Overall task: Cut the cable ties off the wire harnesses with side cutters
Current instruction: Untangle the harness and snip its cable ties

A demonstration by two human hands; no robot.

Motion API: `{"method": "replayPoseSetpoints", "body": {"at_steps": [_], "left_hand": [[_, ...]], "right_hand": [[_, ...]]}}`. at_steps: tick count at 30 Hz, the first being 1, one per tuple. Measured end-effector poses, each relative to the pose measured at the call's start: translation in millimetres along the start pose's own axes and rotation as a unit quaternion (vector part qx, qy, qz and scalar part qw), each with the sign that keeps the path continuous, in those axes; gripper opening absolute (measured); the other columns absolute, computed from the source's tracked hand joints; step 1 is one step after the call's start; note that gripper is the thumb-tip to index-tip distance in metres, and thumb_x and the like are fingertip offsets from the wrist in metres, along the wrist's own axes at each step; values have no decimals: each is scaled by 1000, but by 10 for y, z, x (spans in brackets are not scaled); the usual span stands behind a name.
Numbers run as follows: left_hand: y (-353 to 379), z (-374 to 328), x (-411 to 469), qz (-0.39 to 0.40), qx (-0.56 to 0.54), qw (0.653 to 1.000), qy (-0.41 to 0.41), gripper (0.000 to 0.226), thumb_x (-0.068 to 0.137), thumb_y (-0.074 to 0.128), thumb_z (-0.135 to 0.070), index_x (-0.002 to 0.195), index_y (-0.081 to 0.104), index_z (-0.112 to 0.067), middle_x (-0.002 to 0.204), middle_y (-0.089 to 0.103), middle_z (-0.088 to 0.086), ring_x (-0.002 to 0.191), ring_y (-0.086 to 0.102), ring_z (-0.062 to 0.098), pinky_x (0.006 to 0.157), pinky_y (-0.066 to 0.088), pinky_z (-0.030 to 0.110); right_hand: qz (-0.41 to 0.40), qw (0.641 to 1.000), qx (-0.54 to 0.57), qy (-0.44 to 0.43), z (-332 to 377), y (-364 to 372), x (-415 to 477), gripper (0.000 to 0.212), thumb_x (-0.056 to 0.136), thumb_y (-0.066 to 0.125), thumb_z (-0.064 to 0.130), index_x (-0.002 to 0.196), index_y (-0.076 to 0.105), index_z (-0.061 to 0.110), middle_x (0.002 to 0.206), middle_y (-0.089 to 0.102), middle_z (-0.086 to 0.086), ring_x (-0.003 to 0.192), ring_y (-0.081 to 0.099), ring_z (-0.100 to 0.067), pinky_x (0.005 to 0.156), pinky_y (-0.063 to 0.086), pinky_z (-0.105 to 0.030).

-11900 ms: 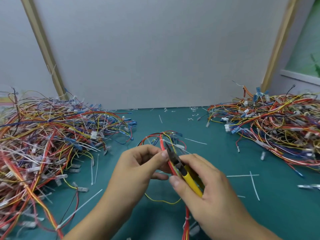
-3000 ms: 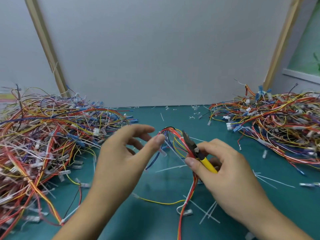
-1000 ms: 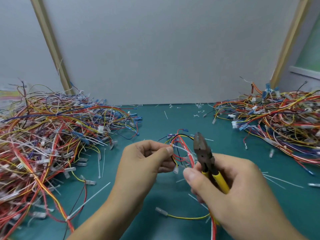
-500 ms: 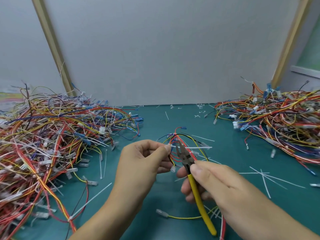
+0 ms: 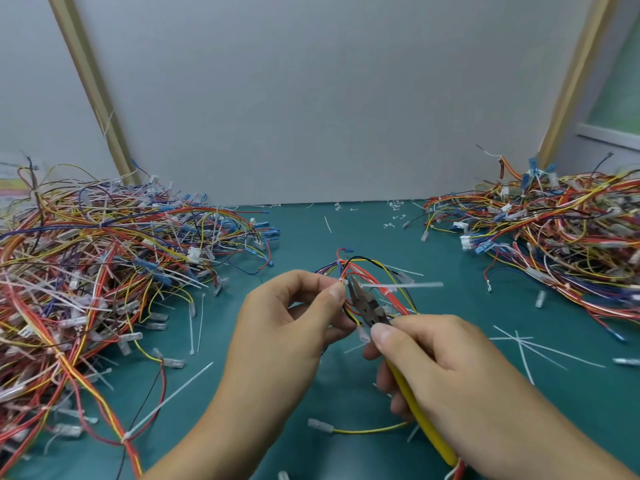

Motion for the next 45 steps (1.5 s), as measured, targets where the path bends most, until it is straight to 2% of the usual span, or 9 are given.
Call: {"method": "replayPoseSetpoints", "body": {"at_steps": [3,8,17,30,45], "left_hand": [[-25,13,7,-13,-21,1000,-5,11,89,66,-7,81,69,0,67,69,18,59,67,16,59,58,24],[-37,31,8,-25,-40,999,-4,12,87,68,-6,78,68,1,68,70,21,57,67,17,55,55,22],[-52,20,5,-44,-34,998,17,11,87,68,-4,79,67,3,67,68,23,54,66,14,53,53,18],[-62,1,-14,-61,-11,997,42,10,85,70,-6,76,69,-3,61,68,15,53,65,15,54,55,22],[-48,-32,-23,-61,4,997,56,10,84,70,-7,75,69,-4,58,68,13,53,65,12,53,53,19]], "right_hand": [[-1,1000,-18,2,-4,-5,2,65,71,31,73,89,63,19,71,69,-1,62,66,-21,66,56,-50],[9,1000,-14,13,-5,16,-1,58,69,29,74,88,65,32,68,70,5,58,67,-13,66,57,-48],[22,999,-21,23,-24,25,-6,60,69,28,73,87,64,29,68,71,5,56,66,-12,68,58,-46],[39,999,-6,33,-56,48,-4,59,67,26,73,88,63,32,68,70,1,54,67,-11,70,59,-45],[63,997,5,38,-90,99,-3,59,68,25,75,91,62,35,67,71,0,56,68,-13,72,59,-48]]}}
Point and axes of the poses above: each hand's wrist, its own x-axis towards the middle knuckle, its own y-axis out of the palm, z = x × y, the point moved 9 cm from there along x, towards the middle knuckle
